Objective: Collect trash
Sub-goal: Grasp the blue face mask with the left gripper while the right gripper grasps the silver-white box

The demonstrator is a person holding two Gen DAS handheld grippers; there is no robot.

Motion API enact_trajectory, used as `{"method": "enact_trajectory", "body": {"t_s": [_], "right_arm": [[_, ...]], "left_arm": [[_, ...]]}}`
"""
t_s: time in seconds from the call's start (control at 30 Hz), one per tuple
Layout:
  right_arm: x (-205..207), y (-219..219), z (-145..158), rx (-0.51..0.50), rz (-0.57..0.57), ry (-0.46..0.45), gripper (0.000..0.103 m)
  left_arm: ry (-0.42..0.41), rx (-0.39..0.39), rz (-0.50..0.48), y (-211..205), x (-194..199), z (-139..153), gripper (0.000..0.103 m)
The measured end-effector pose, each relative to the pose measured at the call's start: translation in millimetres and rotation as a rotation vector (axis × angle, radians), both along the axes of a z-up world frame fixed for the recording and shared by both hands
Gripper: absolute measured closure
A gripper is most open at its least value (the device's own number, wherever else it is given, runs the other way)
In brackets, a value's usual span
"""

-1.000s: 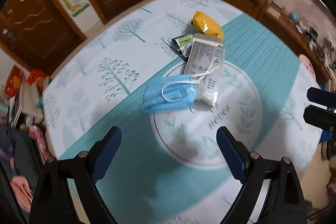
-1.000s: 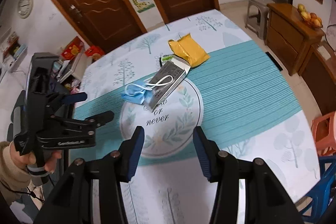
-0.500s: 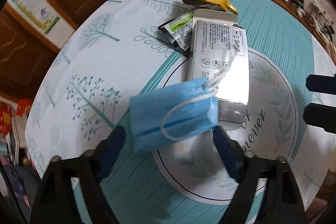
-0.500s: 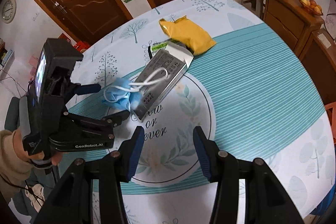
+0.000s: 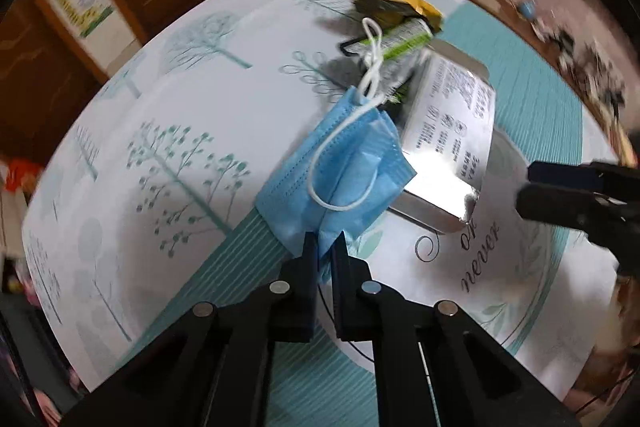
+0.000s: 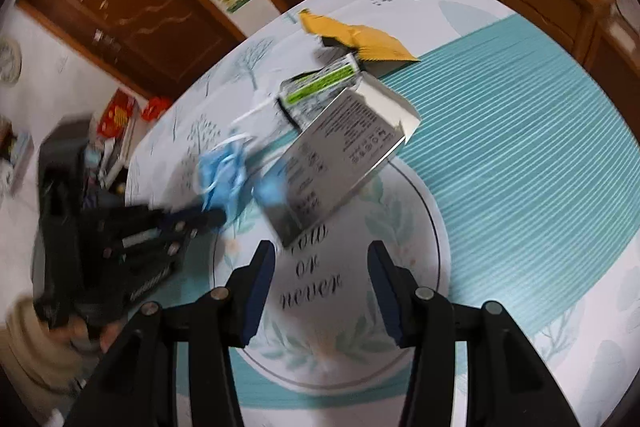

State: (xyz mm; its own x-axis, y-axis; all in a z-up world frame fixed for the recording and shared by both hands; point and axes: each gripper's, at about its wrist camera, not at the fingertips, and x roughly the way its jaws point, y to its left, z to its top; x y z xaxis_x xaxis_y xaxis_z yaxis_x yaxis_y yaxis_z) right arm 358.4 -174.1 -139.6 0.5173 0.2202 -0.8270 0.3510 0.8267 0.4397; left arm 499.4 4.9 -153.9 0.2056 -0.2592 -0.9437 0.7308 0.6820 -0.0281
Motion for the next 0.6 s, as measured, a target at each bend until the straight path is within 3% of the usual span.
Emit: {"method": "enact_trajectory", "body": {"t_s": [0.13, 0.27, 0.37, 0.6], "right_arm": [[11.3, -13.7, -8.9, 0.057, -0.09, 0.002, 0.054], [24.9, -22.7, -14.4, 0.094, -0.197, 0.041, 0.033], [35.3, -21.7, -13.2, 0.113, -0.264, 0.054, 0.032], [73.5, -7.3, -17.7, -0.004, -0.334, 0.144, 0.028]], "left_arm": [[0.032, -0.057, 0.111, 17.7, 1.2, 6.0, 0.1], [0.078, -0.133, 0.205, 33.0, -3.5, 13.2, 0.1], [0.096, -0.168, 0.246, 40.1, -5.9, 17.3, 0.1], [0.1, -0.196, 0.317, 50.8, -5.5, 19.3, 0.1]]}}
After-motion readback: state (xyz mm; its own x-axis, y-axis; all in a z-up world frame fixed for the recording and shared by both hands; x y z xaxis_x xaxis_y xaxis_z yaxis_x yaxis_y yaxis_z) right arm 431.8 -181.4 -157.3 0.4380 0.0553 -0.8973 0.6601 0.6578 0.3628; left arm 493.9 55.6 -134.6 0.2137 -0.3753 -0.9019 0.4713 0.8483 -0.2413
